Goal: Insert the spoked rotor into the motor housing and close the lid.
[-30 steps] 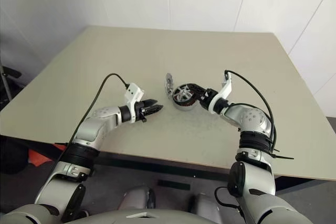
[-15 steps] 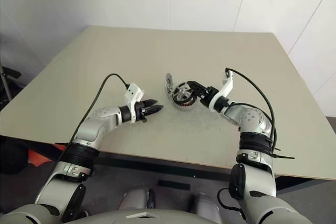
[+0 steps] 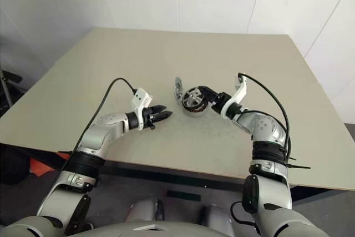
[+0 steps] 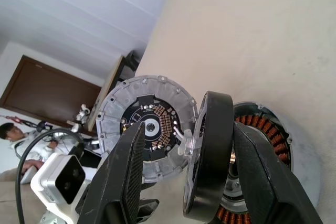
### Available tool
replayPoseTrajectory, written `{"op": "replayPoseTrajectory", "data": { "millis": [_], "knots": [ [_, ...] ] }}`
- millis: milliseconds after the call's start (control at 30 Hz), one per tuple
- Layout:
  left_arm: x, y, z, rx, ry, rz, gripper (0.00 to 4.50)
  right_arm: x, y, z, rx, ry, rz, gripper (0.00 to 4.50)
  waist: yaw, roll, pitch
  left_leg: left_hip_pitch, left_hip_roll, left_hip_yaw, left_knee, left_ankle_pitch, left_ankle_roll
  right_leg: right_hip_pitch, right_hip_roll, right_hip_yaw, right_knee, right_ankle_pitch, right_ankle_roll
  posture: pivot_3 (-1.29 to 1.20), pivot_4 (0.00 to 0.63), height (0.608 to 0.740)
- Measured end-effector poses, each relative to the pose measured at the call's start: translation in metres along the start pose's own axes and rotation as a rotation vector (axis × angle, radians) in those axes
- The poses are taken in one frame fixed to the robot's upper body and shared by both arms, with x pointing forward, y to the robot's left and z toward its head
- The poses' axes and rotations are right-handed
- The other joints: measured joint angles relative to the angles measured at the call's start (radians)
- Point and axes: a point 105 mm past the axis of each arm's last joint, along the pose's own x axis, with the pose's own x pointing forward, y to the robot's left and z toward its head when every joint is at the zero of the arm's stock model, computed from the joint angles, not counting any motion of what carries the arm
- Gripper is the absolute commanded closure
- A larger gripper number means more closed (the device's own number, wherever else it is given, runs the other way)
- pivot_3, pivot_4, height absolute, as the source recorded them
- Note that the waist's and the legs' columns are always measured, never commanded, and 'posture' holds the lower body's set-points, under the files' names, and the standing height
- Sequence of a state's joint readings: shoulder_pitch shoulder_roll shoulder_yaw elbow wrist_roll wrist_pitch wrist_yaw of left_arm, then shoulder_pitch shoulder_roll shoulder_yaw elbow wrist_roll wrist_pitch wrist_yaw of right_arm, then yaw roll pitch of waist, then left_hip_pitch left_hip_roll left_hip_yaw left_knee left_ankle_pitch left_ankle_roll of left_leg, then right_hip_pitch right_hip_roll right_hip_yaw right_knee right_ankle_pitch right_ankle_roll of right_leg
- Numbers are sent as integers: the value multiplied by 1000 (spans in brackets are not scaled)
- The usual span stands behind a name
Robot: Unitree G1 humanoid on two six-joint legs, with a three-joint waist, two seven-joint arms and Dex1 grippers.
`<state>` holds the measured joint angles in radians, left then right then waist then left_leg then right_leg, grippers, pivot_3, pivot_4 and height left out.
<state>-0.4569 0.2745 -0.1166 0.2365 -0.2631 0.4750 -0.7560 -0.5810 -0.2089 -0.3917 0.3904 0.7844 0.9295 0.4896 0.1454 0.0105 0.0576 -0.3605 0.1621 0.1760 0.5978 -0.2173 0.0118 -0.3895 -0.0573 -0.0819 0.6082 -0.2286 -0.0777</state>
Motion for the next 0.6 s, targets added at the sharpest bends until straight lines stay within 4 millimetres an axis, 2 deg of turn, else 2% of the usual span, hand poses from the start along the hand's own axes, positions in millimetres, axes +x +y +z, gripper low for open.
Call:
{"op": "replayPoseTrajectory", "data": {
  "millis": [600],
  "knots": [
    [0,2,-5,-16,13,3,2408,-1,-5,5,-64,-59,-31,1571,-1,0,0,0,0,0,0,0,0,0,0,0,0,0,0,0,0,740]
  ]
}}
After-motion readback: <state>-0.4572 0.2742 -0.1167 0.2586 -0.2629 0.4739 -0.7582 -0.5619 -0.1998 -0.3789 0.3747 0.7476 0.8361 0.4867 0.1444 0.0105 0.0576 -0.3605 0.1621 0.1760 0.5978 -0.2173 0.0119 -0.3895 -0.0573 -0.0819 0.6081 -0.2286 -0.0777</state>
